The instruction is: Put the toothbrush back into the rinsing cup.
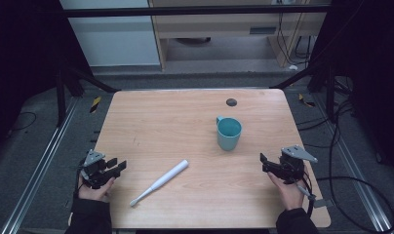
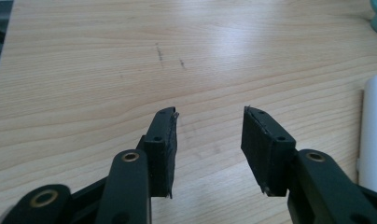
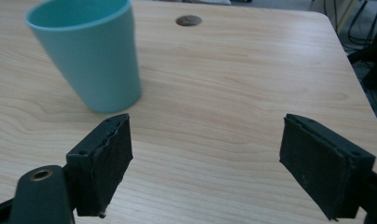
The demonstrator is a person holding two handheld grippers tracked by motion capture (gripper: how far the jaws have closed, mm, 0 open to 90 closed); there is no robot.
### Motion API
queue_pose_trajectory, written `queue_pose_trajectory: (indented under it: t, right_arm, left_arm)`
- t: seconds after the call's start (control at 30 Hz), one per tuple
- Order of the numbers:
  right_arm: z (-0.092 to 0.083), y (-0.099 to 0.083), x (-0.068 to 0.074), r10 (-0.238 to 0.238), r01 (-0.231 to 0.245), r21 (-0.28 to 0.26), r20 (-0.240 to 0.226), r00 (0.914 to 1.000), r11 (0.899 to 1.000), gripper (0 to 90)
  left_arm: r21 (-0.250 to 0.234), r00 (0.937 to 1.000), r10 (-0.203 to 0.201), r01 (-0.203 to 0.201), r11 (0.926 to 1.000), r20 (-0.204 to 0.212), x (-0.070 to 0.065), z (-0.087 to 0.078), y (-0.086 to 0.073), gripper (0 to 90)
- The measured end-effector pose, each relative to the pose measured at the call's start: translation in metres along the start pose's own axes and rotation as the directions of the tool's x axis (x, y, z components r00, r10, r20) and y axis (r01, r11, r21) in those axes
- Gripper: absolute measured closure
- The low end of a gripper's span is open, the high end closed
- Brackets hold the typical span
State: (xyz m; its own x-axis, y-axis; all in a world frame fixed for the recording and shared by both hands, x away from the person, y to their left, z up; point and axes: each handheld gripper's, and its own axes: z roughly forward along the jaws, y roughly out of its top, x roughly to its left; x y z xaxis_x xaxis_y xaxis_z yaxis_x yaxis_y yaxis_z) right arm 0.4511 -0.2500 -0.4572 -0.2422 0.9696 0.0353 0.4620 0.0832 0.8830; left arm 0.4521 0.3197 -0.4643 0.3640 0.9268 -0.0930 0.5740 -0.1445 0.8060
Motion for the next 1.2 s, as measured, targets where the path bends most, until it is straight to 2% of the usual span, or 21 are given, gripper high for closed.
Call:
queue_pose_trajectory:
  t: [0.1,0.3,0.4,0.57,0.6,0.77,0.9,0.97,1.0,1.07,1.1,1.13,1.2]
  right_arm:
    - [0.000,0.003,0.006,-0.007,0.007,-0.001,-0.032,0.9995,1.000,20.3]
    - [0.006,0.006,0.021,-0.048,0.052,0.044,-0.096,0.9942,0.998,25.6]
    - [0.004,0.009,0.029,-0.070,0.076,0.044,-0.121,0.9901,0.996,30.4]
    - [0.000,0.016,0.040,-0.076,0.082,0.028,-0.162,0.9839,0.996,37.2]
    - [0.001,0.020,0.047,-0.080,0.087,0.030,-0.187,0.9791,0.996,39.8]
    - [0.007,0.027,0.064,-0.098,0.110,0.038,-0.229,0.9684,0.993,47.8]
    - [0.016,0.033,0.086,-0.135,0.154,0.052,-0.264,0.9550,0.987,54.7]
    - [0.019,0.037,0.095,-0.135,0.159,0.061,-0.283,0.9495,0.985,57.5]
    - [0.022,0.039,0.102,-0.137,0.161,0.056,-0.300,0.9441,0.985,59.6]
    - [0.027,0.043,0.112,-0.141,0.167,0.056,-0.314,0.9387,0.984,63.0]
    - [0.027,0.043,0.112,-0.141,0.167,0.056,-0.314,0.9387,0.984,63.0]
    - [0.033,0.045,0.124,-0.153,0.183,0.064,-0.328,0.9324,0.981,65.9]
    - [0.037,0.047,0.131,-0.160,0.192,0.065,-0.337,0.9279,0.979,68.5]
  left_arm:
    - [0.002,0.9991,0.035,-0.035,0.9994,-0.022,-0.007,-0.003,0.002,56.6]
    - [0.020,0.9990,0.020,-0.019,0.9996,-0.040,-0.008,-0.005,-0.002,59.9]
    - [0.031,0.9990,0.024,-0.022,0.9993,-0.038,-0.008,-0.003,-0.002,60.9]
    - [0.039,0.9990,0.027,-0.026,0.9989,-0.035,-0.011,-0.002,-0.002,64.2]
    - [0.041,0.9990,0.028,-0.026,0.9988,-0.035,-0.012,-0.002,-0.002,64.8]
    - [0.040,0.9989,0.023,-0.022,0.9990,-0.041,-0.012,-0.003,-0.002,67.0]
    - [0.035,0.9987,0.019,-0.017,0.9993,-0.047,-0.012,-0.004,-0.002,67.6]
    - [0.035,0.9986,0.019,-0.018,0.9992,-0.049,-0.012,-0.004,-0.002,67.6]
    - [0.032,0.9986,0.017,-0.016,0.9994,-0.051,-0.012,-0.004,-0.002,67.6]
    - [0.028,0.9983,0.019,-0.017,0.9995,-0.055,-0.012,-0.005,-0.002,67.4]
    - [0.028,0.9983,0.019,-0.017,0.9995,-0.055,-0.012,-0.005,-0.002,67.3]
    - [0.024,0.9982,0.016,-0.014,0.9996,-0.058,-0.011,-0.006,-0.002,67.1]
    - [0.025,0.9981,0.014,-0.013,0.9996,-0.059,-0.010,-0.006,-0.002,67.0]
